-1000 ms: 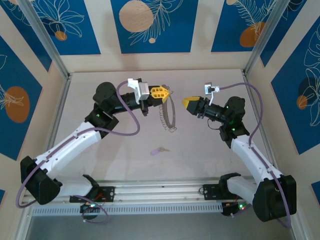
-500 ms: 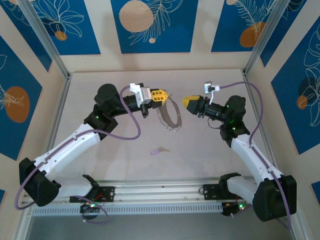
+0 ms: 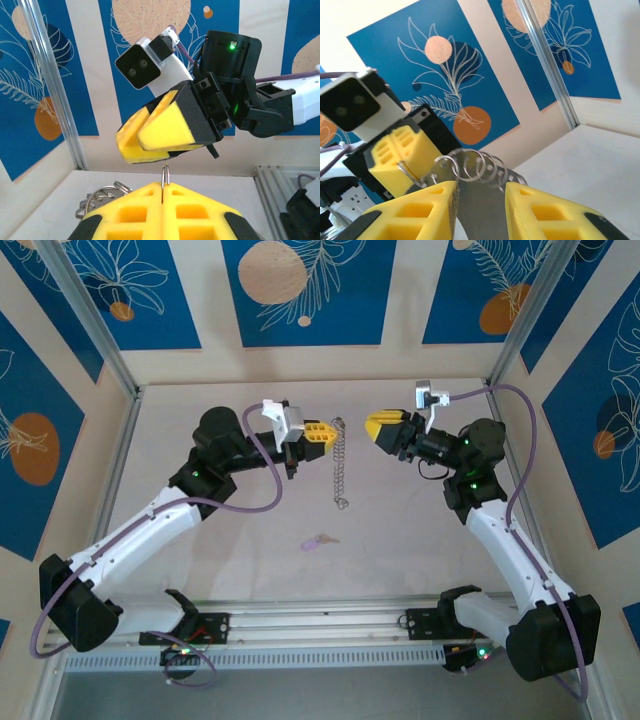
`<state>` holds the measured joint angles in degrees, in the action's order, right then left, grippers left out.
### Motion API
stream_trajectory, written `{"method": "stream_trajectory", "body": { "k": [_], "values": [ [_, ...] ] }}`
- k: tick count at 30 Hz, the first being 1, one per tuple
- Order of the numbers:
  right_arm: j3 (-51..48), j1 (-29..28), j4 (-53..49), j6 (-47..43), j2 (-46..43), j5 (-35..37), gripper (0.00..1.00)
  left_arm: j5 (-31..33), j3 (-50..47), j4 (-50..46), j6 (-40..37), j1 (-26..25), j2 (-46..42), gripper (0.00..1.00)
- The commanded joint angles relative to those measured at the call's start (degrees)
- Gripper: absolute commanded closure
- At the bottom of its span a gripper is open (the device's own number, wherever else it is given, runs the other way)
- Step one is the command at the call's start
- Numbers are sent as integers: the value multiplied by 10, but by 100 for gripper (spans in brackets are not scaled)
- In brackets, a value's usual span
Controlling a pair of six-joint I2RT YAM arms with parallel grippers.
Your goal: Put the keys on the keyring
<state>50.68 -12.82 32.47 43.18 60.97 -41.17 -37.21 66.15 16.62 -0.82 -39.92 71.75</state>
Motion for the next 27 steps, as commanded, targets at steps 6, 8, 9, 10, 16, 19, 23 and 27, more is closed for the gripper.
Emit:
{"method": "stream_trajectory", "body": {
  "k": [6, 8, 9, 10, 16, 19, 23, 27],
  "values": [
    [30, -29, 27, 6, -10, -34, 68, -27, 38, 29, 115, 1, 8, 100],
    [32, -36, 24, 3, -14, -36, 68, -36, 38, 38, 131, 1, 10, 100],
    [32, -40, 22, 1, -16, -37, 68, -40, 38, 42, 138, 1, 12, 100],
    [34, -44, 20, -2, -19, -37, 68, -44, 39, 46, 144, 1, 12, 100],
    [40, -61, 5, -16, -31, -29, 68, -63, 41, 61, 172, 5, 19, 100],
    [44, -67, 1, -19, -31, -27, 68, -67, 41, 67, 179, 4, 20, 100],
    [51, -76, -3, -26, -25, -25, 68, -75, 41, 77, 187, 4, 23, 100],
    [54, -84, -1, -28, -14, -26, 68, -83, 43, 84, 196, 4, 25, 100]
  ]
}}
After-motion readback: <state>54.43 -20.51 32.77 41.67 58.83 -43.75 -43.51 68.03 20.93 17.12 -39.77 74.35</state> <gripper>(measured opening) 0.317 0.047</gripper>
